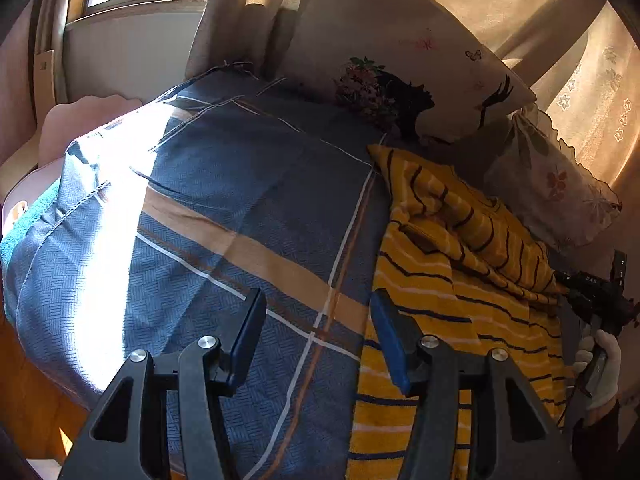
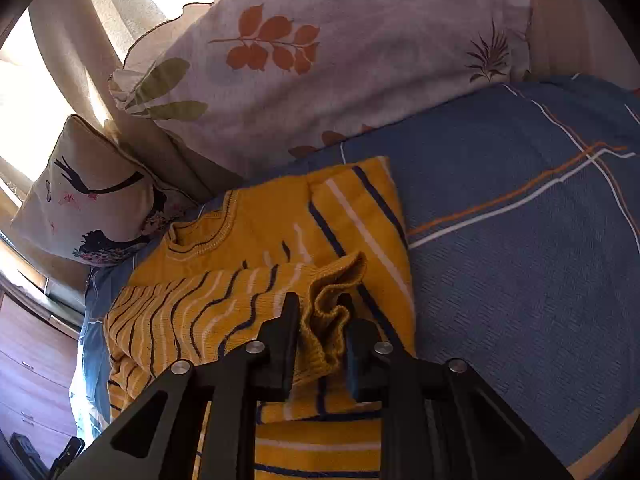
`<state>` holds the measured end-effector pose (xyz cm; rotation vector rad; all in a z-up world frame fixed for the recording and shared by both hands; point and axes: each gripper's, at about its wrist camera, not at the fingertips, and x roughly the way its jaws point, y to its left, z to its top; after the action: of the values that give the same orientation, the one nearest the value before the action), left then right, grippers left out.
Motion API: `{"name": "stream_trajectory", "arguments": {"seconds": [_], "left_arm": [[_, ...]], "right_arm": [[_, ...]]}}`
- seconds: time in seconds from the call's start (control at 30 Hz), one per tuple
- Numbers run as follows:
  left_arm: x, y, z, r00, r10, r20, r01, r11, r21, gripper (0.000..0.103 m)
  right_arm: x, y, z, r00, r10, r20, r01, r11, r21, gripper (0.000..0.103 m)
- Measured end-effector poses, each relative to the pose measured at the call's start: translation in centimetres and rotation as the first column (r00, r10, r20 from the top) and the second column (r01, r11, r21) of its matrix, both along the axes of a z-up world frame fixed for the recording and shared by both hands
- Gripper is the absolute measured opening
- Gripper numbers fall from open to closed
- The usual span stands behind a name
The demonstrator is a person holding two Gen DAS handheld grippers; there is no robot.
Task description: Fold small clothes
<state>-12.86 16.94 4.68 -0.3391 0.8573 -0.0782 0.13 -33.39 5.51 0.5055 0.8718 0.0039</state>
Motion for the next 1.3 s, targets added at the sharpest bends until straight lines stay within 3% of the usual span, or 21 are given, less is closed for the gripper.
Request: {"name": "stream_trajectory", "arguments": {"seconds": [0.17, 0.33, 0.5, 0.53, 0.57, 0.63, 0.7, 0.73, 0.9, 1.07, 1.13, 1.2, 1.3], "left_arm": [[1.4, -3.0, -2.0, 0.996, -0.053, -0.068, 0.055, 0.998, 0.035, 0.053], [1.1, -5.2, -2.4, 0.996, -0.050, -0.080, 0.061, 0.989, 0.138, 0.053], [0.4, -5.8, -2.4, 0.996, -0.047, -0.081, 0.062, 0.978, 0.200, 0.053], [0.2, -5.9, -2.3, 0.996, -0.050, -0.080, 0.065, 0.977, 0.204, 0.054], [0.0, -6.0, -2.4, 0.996, -0.051, -0.078, 0.066, 0.975, 0.210, 0.054], [-0.3, -5.9, -2.4, 0.996, -0.045, -0.073, 0.061, 0.972, 0.225, 0.055], [-0.6, -5.9, -2.5, 0.997, -0.039, -0.070, 0.054, 0.972, 0.229, 0.057], [-0.7, -5.9, -2.7, 0.997, -0.036, -0.072, 0.051, 0.973, 0.227, 0.058], [-1.4, -6.3, -3.0, 0.997, -0.022, -0.079, 0.040, 0.974, 0.225, 0.065], [-2.4, -6.2, -3.2, 0.995, -0.034, -0.088, 0.052, 0.977, 0.208, 0.076], [-3.0, -6.0, -3.2, 0.996, -0.048, -0.079, 0.062, 0.980, 0.190, 0.079], [-3.4, -6.0, -3.1, 0.994, -0.074, -0.075, 0.085, 0.984, 0.154, 0.079], [-4.3, -5.8, -2.9, 0.985, -0.156, -0.069, 0.158, 0.987, 0.027, 0.079]], "right_arm": [[-2.9, -1.1, 0.7, 0.998, 0.042, 0.040, -0.043, 0.999, 0.009, 0.036], [-7.8, -0.2, 2.6, 0.977, 0.183, 0.107, -0.186, 0.982, 0.017, 0.037], [-12.7, -1.5, 5.8, 0.940, 0.265, 0.214, -0.300, 0.942, 0.149, 0.050], [-13.6, -2.2, 6.8, 0.935, 0.275, 0.226, -0.310, 0.940, 0.141, 0.052], [-14.3, -2.9, 8.0, 0.933, 0.278, 0.230, -0.307, 0.946, 0.100, 0.057], [-16.1, -4.5, 10.7, 0.939, 0.255, 0.232, -0.242, 0.967, -0.084, 0.067], [-17.8, -5.4, 12.3, 0.954, 0.210, 0.211, -0.151, 0.952, -0.267, 0.073], [-18.3, -5.7, 12.6, 0.957, 0.207, 0.204, -0.143, 0.947, -0.288, 0.073], [-18.5, -4.9, 8.9, 0.957, 0.244, 0.159, -0.224, 0.965, -0.132, 0.073], [-16.9, -0.1, 2.7, 0.940, 0.331, 0.081, -0.330, 0.944, -0.030, 0.073], [-16.9, 1.8, 1.1, 0.931, 0.360, 0.060, -0.359, 0.933, -0.032, 0.073], [-17.1, 3.4, 0.0, 0.923, 0.383, 0.044, -0.381, 0.924, -0.043, 0.073], [-17.5, 4.6, -1.3, 0.908, 0.419, 0.019, -0.418, 0.908, -0.035, 0.073]]}}
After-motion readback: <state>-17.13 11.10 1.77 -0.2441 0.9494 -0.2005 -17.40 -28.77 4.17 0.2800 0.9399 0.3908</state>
